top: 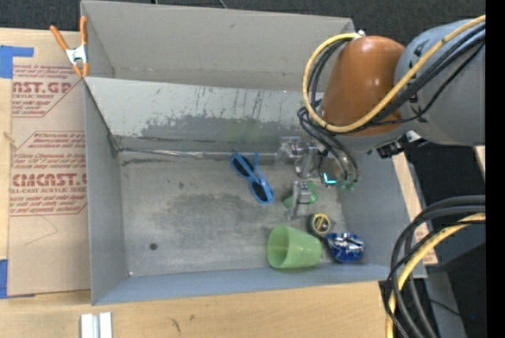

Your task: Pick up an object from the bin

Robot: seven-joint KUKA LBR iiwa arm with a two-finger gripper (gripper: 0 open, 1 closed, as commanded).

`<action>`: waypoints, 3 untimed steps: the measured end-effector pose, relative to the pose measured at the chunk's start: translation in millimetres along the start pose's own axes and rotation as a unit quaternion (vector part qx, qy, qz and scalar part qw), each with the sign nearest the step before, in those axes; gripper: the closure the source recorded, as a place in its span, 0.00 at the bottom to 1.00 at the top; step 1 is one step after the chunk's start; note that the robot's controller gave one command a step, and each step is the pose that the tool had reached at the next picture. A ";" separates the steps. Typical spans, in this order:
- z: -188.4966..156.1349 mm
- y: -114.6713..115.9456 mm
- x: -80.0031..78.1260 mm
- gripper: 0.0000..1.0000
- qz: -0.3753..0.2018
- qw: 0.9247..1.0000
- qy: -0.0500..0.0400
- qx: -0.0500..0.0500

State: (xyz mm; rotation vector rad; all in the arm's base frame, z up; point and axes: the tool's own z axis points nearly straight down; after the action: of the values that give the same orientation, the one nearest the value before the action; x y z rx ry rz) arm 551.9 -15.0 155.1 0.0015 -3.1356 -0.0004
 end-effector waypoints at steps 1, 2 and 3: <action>86.4 -55.7 5.8 0.00 -0.073 0.997 -0.007 0.002; 85.4 -53.1 7.0 1.00 -0.074 0.997 -0.004 0.000; 84.7 -53.3 5.7 0.00 -0.074 0.997 -0.007 0.001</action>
Offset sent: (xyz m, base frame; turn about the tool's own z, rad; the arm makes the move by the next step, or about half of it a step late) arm -0.0079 -0.0535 -0.0851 -0.1475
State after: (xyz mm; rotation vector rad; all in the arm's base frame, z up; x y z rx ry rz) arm 545.7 -68.3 70.4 0.2334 -3.1401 0.0016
